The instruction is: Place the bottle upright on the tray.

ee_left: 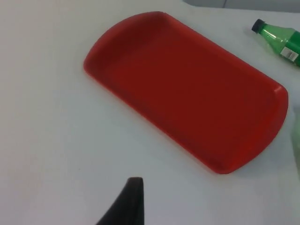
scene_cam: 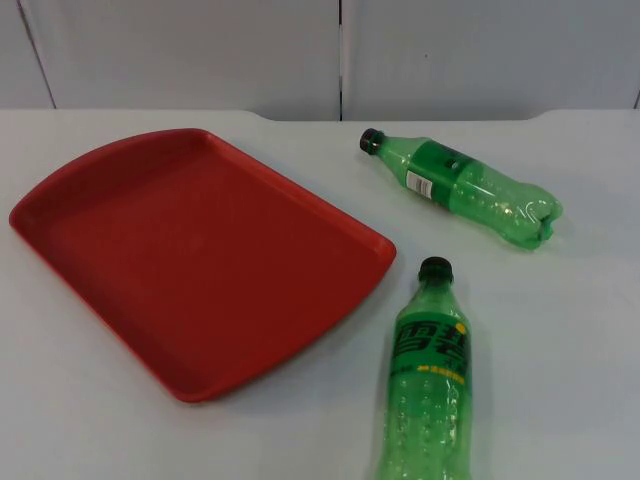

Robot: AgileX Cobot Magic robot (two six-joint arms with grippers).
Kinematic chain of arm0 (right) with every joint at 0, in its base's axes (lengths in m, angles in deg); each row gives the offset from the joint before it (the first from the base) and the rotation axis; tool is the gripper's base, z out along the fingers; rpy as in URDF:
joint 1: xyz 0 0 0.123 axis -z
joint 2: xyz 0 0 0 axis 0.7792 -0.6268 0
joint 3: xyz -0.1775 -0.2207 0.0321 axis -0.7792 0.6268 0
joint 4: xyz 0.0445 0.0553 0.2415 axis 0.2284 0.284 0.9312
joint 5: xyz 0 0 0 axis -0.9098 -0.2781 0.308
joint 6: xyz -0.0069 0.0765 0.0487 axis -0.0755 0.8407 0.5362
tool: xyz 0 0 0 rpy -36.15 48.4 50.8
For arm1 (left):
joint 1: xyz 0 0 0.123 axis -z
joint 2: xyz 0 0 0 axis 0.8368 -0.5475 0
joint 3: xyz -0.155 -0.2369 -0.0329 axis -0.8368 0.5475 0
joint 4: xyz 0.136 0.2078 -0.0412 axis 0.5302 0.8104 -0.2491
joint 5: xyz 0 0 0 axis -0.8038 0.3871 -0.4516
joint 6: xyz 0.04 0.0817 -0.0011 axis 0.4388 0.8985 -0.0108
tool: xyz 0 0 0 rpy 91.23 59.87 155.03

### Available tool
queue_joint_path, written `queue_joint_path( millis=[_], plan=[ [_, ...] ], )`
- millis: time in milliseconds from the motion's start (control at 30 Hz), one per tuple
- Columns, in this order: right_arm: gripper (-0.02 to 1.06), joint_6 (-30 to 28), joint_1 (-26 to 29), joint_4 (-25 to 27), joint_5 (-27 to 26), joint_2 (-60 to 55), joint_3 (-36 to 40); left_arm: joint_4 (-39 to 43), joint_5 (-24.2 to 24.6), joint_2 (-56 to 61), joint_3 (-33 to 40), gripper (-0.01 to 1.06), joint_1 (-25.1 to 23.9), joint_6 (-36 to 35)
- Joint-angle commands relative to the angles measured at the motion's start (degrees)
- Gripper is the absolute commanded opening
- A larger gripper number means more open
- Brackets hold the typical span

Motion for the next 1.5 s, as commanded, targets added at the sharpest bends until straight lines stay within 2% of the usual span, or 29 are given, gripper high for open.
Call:
queue_joint_path(
  millis=[0,333,667,833,1133,1233,1467],
  plan=[
    [1.04,-0.6,0.4,-0.1,-0.2,0.3,0.4,-1.0,-1.0,-1.0,-0.4,1.05,-0.1,0.0],
    [1.04,-0.6,0.4,0.3,-0.2,0.3,0.4,-1.2,-2.7,-4.6,-0.4,1.05,-0.1,0.9],
    [1.04,-0.6,0.4,1.0,-0.2,0.3,0.4,-8.3,-4.9,-13.3,-0.4,1.05,-0.1,6.5],
    [1.04,-0.6,0.4,1.0,-0.2,0.3,0.4,-8.9,-5.0,-16.8,-1.3,1.05,-0.1,7.7],
    [1.04,-0.6,0.4,1.0,-0.2,0.3,0.4,-9.0,-4.1,-23.6,-9.2,1.05,-0.1,9.2],
    [1.04,-0.6,0.4,1.0,-0.2,0.3,0.4,-9.0,-2.8,-26.3,-13.7,1.05,-0.1,9.7],
    [1.04,-0.6,0.4,1.0,-0.2,0.3,0.4,-12.2,-1.4,-31.9,-20.9,1.05,0.0,10.2]
  ],
)
